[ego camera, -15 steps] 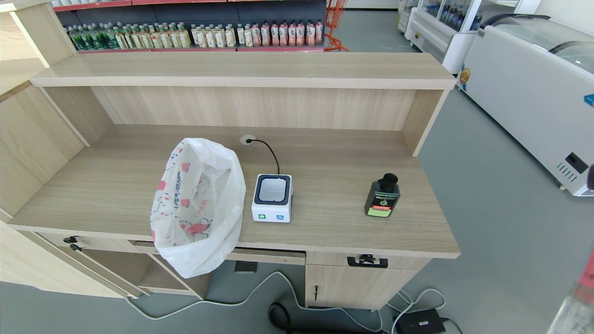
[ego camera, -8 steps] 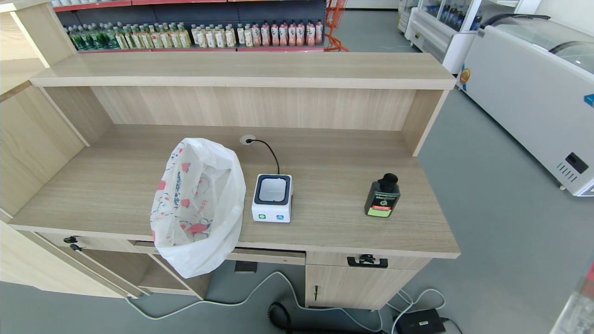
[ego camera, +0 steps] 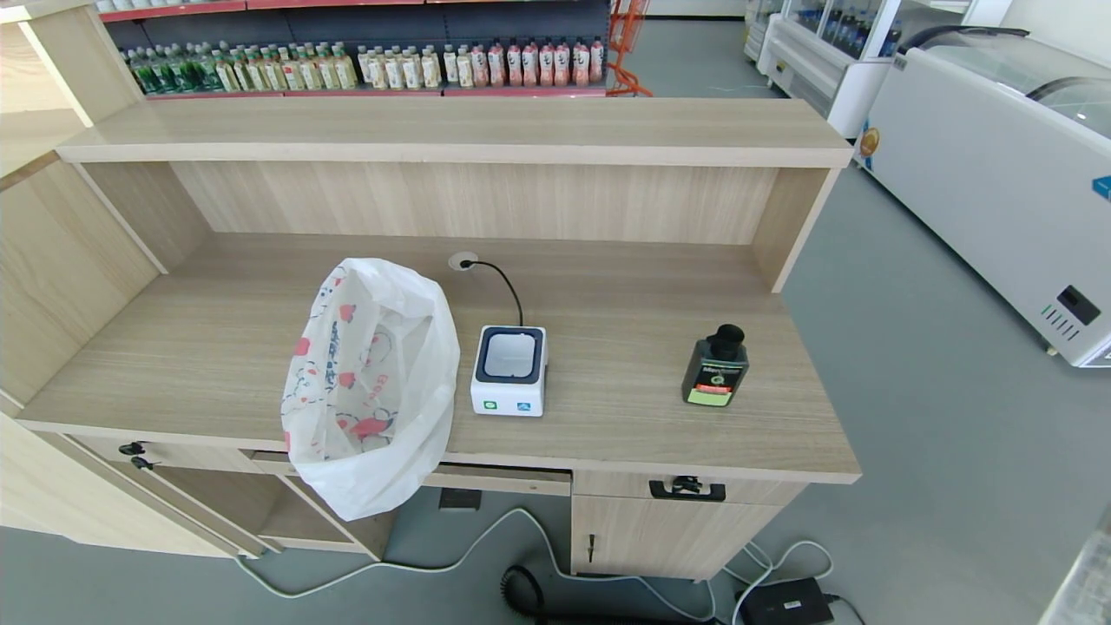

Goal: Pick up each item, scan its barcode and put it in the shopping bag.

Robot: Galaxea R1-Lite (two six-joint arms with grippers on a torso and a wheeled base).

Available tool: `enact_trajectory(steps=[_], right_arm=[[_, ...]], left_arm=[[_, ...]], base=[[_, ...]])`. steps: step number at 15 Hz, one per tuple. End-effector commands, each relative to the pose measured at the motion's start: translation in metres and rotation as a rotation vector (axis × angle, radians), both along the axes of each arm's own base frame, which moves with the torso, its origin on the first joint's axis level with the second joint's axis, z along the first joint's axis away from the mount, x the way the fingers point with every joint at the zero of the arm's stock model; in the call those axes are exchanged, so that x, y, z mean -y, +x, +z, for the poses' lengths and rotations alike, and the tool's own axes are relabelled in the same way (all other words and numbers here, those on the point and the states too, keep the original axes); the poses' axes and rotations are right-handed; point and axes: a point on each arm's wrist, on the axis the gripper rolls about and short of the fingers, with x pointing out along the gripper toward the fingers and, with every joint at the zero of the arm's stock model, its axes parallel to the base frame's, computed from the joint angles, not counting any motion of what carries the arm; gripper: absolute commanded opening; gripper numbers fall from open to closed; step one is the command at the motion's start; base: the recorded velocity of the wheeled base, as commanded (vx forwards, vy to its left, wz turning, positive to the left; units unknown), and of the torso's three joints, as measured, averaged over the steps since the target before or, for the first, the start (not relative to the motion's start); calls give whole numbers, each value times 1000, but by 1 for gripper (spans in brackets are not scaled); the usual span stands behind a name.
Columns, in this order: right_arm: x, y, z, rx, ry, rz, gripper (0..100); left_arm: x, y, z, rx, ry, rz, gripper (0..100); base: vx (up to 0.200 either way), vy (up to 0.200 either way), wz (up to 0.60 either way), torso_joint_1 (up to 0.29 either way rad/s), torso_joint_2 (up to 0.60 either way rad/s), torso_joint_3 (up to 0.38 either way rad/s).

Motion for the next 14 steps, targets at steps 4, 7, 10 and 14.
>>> enact_trajectory(steps=[4,7,10,14], right_arm=[[7,17,-22,93,-48,-164,0],[5,45,-44,202,-205,-593,0],[6,61,-60,369,-343,-825,0],[10,68,-74,566,-449,-940,0]], left_arm=[[0,0,0,-2,0,0,100],[0,0,0,-2,0,0,100],[0,0,0,-2,0,0,100],[0,0,0,-2,0,0,100]], base=[[0,0,0,0,0,0],[0,0,0,0,0,0],[0,0,0,0,0,0],[0,0,0,0,0,0]])
